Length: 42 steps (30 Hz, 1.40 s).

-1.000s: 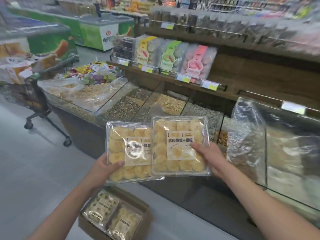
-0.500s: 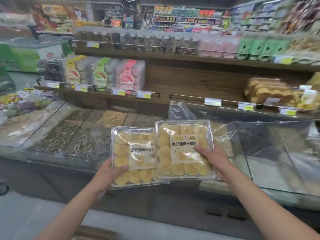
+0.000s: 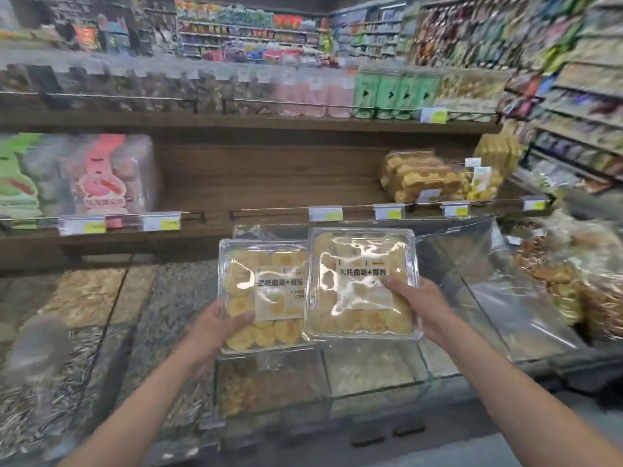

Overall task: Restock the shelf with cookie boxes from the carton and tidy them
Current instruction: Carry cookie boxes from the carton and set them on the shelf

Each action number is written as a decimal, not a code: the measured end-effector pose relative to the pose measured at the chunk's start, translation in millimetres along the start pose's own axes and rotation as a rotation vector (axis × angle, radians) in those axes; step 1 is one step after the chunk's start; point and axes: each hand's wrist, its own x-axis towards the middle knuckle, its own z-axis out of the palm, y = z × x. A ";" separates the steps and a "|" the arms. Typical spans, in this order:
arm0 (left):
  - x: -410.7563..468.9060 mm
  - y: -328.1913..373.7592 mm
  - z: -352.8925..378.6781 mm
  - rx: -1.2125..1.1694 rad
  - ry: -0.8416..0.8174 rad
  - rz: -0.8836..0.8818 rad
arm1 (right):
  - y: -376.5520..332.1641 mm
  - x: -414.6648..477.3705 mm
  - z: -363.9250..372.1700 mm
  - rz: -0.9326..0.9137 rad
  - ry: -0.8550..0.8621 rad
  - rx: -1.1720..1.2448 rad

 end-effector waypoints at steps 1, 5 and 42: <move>15.7 3.8 2.6 0.007 -0.013 -0.002 | -2.3 8.4 -3.6 0.001 0.016 0.008; 74.0 17.3 12.9 -0.002 -0.056 0.031 | -9.0 38.2 -19.6 -0.004 0.083 -0.010; 433.4 176.0 186.5 -0.008 0.176 0.106 | -120.7 351.5 -186.8 -0.088 0.047 0.087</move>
